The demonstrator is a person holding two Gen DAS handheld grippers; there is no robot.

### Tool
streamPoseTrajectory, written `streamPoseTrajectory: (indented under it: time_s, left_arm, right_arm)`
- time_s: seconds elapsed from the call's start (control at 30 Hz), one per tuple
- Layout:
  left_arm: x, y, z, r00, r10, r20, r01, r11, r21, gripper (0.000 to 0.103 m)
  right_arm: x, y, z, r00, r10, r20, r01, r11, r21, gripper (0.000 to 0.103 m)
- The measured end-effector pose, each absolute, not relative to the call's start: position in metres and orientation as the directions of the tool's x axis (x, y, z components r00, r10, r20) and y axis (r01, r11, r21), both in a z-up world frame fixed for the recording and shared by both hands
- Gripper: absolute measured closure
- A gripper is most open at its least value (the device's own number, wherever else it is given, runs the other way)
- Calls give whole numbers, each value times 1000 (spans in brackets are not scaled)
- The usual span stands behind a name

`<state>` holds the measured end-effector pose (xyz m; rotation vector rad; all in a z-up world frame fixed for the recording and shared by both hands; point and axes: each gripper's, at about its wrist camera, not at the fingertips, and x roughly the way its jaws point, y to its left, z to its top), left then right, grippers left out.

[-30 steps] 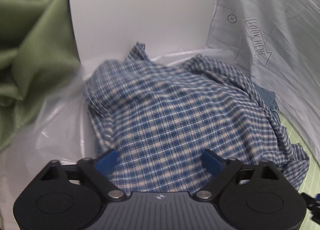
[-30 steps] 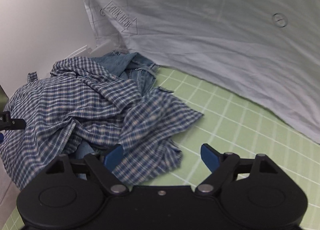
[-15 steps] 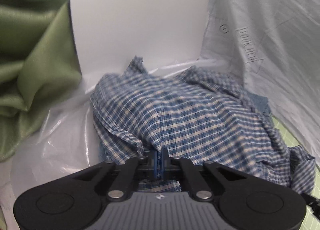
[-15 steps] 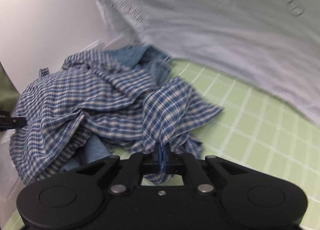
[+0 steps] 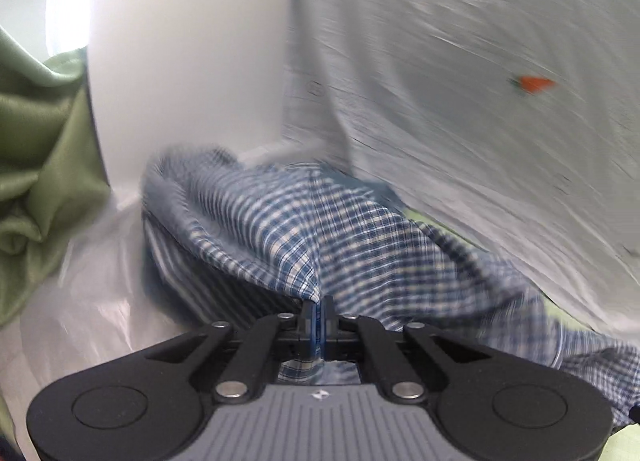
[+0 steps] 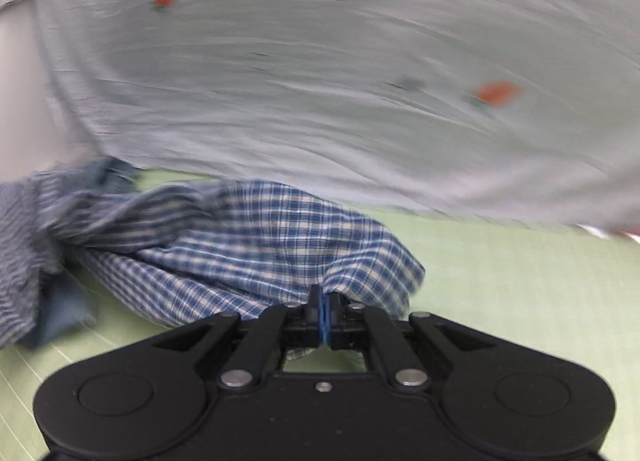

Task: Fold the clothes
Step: 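Lift the plaid shirt off the jeans with both grippers and carry it across the mat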

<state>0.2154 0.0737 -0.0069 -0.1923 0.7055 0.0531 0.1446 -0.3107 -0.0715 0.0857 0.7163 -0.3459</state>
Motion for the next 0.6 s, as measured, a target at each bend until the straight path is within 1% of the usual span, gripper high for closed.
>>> streamPoseTrajectory:
  time_s: [0.07, 0.23, 0.37, 0.47, 0.6]
  left_arm:
    - [193, 54, -8, 752, -45, -657, -75, 985, -153, 102]
    - [139, 3, -18, 710, -129, -692, -1, 983, -185, 102]
    - [96, -36, -29, 667, -188, -721, 46, 976, -212, 102]
    - [75, -65, -37, 634, -223, -740, 72, 970, -231, 102]
    - [50, -95, -49, 597, -253, -761, 82, 963, -256, 101]
  right_arm:
    - [108, -331, -76, 658, -356, -664, 398, 913, -95, 102]
    - [20, -393, -80, 542, -474, -694, 563, 818, -119, 102]
    - [-48, -451, -80, 431, -580, -692, 675, 716, -180, 102]
    - [-96, -493, -77, 356, -631, -689, 751, 632, -191, 102]
    - [-143, -531, -75, 287, -663, -691, 795, 568, -214, 101]
